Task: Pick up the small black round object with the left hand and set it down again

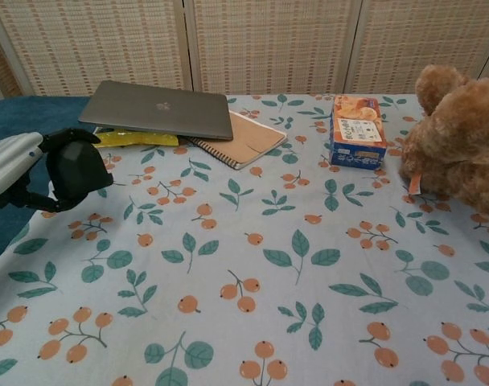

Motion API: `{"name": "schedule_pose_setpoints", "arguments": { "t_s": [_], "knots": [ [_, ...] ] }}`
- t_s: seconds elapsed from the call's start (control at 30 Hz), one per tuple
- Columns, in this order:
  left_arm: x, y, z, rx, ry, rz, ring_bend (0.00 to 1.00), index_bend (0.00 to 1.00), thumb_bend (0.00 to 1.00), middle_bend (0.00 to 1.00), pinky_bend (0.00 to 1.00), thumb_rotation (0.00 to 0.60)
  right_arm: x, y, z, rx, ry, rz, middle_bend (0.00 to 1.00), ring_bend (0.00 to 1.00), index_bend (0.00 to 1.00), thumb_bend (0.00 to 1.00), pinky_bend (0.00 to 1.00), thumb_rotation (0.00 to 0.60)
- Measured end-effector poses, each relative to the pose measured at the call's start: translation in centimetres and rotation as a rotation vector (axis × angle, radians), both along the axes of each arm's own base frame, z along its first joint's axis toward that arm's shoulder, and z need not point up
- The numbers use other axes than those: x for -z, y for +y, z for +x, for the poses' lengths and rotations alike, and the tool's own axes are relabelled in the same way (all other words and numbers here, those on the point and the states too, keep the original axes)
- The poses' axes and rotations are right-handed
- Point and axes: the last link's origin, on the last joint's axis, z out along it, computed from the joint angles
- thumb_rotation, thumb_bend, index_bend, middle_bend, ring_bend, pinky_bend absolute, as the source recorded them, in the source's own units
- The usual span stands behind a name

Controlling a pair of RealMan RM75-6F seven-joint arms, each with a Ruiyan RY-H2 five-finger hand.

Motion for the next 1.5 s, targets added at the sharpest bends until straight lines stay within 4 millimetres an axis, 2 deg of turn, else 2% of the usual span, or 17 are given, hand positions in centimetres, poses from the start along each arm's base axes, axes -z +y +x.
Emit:
{"name": "schedule_pose_setpoints", "arguments": {
  "t_s": [0.2,0.27,0.33,0.4,0.47,0.53,0.93,1.5],
  "knots": [
    [-0.3,0.5,-2.0,0.017,0.378,0.111,0.21,0.31,0.66,0.34,0.13,0.600,-0.1,0.1,0.0,-0.001,-0.003,-0.003,0.00,0.00,0.00,0.18,0.00,0.600],
    [-0.2,0.6,-2.4,0.028,0.456,0.128,0.16,0.21,0.59,0.28,0.10,0.600,-0.1,0.1,0.0,-0.002,-0.003,-0.003,0.00,0.00,0.00,0.18,0.00,0.600],
    [0.5,0.4,-2.5,0.033,0.502,0.118,0.08,0.07,0.51,0.17,0.08,0.600,-0.1,0.1,0.0,-0.002,-0.002,-0.001,0.00,0.00,0.00,0.18,0.00,0.600],
    [1.0,0.4,-2.6,0.018,0.512,0.100,0.02,0.00,0.46,0.09,0.07,0.600,0.0,0.0,0.0,-0.001,-0.002,0.000,0.00,0.00,0.00,0.18,0.00,0.600],
    [1.3,0.4,-2.7,0.003,0.503,0.085,0.00,0.00,0.43,0.02,0.06,0.600,-0.1,0.0,0.0,-0.001,-0.003,-0.002,0.00,0.00,0.00,0.18,0.00,0.600],
    [1.6,0.3,-2.6,-0.008,0.484,0.067,0.00,0.00,0.42,0.00,0.06,0.600,-0.1,0.0,0.0,-0.002,-0.005,-0.004,0.00,0.00,0.00,0.18,0.00,0.600],
    [1.9,-0.3,-2.3,-0.035,0.480,-0.028,0.00,0.00,0.41,0.00,0.03,0.600,-0.1,0.2,0.1,-0.007,-0.006,-0.001,0.00,0.00,0.00,0.18,0.00,0.600],
    [-1.2,-2.1,-1.7,-0.133,0.474,-0.209,0.00,0.00,0.36,0.00,0.03,0.600,0.2,0.3,0.2,-0.010,0.000,0.005,0.00,0.00,0.00,0.18,0.00,0.600]
  ]
}}
